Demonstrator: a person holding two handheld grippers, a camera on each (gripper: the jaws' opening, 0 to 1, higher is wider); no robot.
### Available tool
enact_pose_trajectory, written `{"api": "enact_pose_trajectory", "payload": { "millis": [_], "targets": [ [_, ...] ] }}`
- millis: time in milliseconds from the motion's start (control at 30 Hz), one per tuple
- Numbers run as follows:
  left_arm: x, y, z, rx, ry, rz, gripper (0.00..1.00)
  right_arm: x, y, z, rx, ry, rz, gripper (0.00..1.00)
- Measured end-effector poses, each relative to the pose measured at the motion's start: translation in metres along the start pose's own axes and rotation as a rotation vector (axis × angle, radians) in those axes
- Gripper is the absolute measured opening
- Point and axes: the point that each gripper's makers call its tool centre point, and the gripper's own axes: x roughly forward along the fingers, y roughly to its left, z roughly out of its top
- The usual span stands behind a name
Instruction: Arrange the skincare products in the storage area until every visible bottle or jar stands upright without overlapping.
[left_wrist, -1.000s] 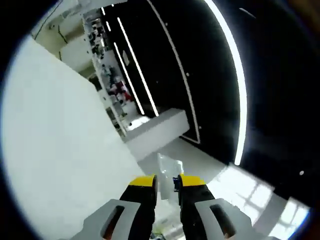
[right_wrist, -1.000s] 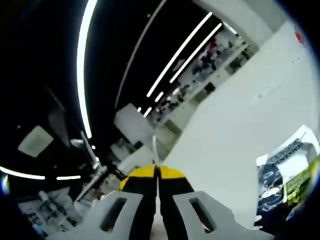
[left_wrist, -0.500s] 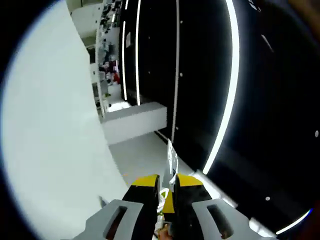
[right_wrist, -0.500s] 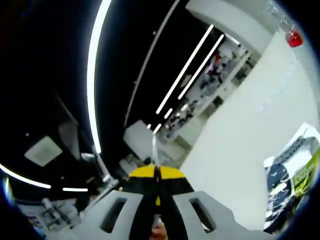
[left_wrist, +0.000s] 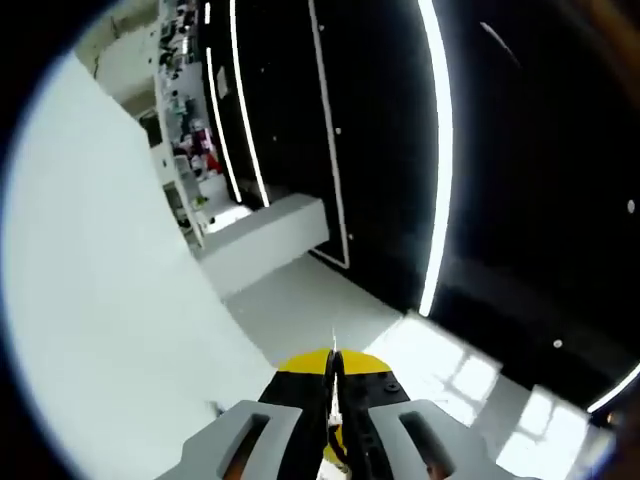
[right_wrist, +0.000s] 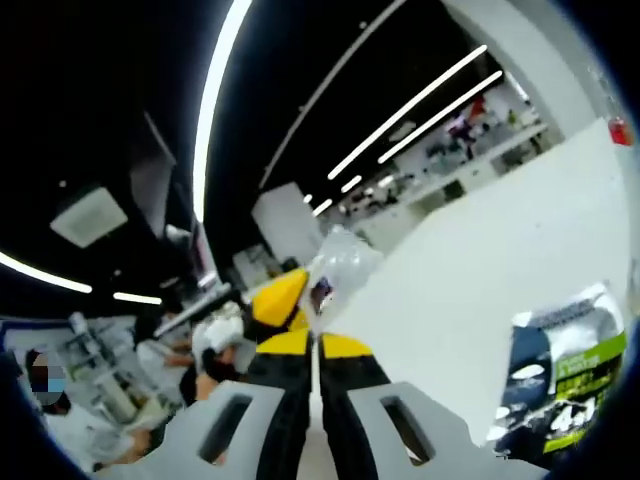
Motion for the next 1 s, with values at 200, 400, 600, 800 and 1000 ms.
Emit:
{"api": "enact_pose_trajectory", "payload": {
  "millis": [200, 400, 600, 800, 1000],
  "targets": [
    [0.008, -0.012, -0.018, 0.136, 0.083, 0.041, 0.0, -0.025, -0.001, -0.006, -0.026, 0.057, 0.025, 0.0],
    [0.004, -0.019, -0.012, 0.152, 0.072, 0.027, 0.0, -0.052, -0.022, -0.016, -0.065, 0.058, 0.017, 0.0],
    [-0.001, -0.013, -0.015, 0.129, 0.092, 0.039, 0.0, -0.068, -0.021, 0.021, 0.082, -0.057, 0.106, 0.04],
    [-0.001, -0.024, -0.018, 0.014, 0.125, -0.111, 0.0, -0.084, -0.029, 0.054, 0.182, -0.211, 0.139, 0.15],
    [-0.006, -0.048, -0.027, -0.072, 0.222, -0.224, 0.0, -0.081, -0.018, 0.053, 0.16, -0.17, 0.192, 0.38]
  ]
}}
